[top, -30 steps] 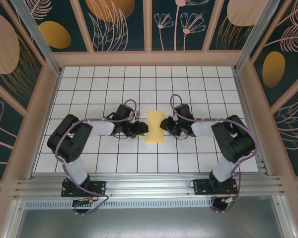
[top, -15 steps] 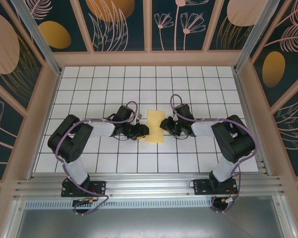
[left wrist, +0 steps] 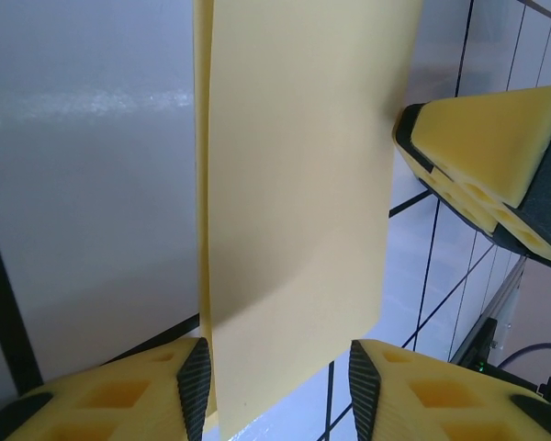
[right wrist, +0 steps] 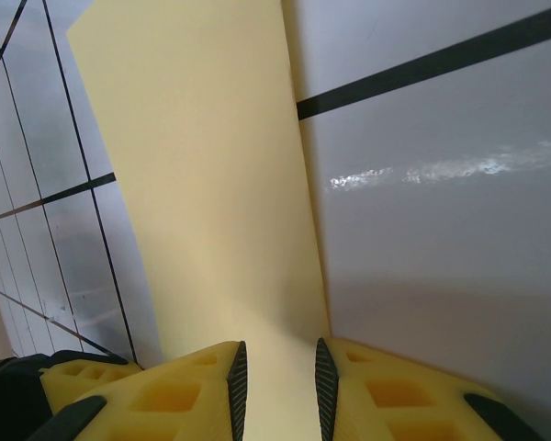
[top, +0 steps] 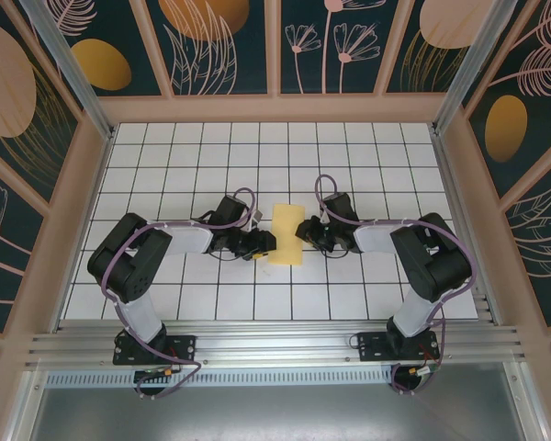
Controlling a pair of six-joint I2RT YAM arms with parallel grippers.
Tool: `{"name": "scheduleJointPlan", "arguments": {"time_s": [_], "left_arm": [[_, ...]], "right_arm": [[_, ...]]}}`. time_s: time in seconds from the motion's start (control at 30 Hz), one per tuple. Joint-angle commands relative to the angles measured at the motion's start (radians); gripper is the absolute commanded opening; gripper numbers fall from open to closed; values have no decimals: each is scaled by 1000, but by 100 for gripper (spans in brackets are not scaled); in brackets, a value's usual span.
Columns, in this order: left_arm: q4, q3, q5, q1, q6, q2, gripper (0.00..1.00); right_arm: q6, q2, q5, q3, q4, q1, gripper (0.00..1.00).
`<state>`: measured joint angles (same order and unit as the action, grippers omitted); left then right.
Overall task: Fold a paper plane with a square sheet of paper (pick it up from the middle)
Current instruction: Fold the triangle a second time at the center of the table.
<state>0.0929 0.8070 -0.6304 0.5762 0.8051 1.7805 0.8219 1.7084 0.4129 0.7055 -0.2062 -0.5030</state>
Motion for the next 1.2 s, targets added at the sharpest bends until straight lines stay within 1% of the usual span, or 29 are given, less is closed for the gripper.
{"name": "scheduleJointPlan", "arguments": {"time_s": [0.0,0.17,0.43,0.57,0.87,1.0,1.17], "left_arm": [[-61,-28,30,0,-13,-27,48],[-60,-30,2,1,-8,-31,48],[-37,-19,-61,8,-14,-7,44],[-27,-15,-74,13,-12,-2,43],[-43,-9,-60,13,-15,8,44],[-102,0,1,13,-35,-11,47],[-109,-11,8,13,-31,-28,49]], "right_arm": [[6,63,-33,-32,28,-5,30],[9,62,-34,-32,27,-6,30],[8,70,-34,-29,27,-8,30],[10,76,-33,-29,24,-9,30],[10,76,-34,-24,32,-11,30],[10,78,-36,-24,35,-11,30],[15,83,-37,-24,33,-14,30]]}}
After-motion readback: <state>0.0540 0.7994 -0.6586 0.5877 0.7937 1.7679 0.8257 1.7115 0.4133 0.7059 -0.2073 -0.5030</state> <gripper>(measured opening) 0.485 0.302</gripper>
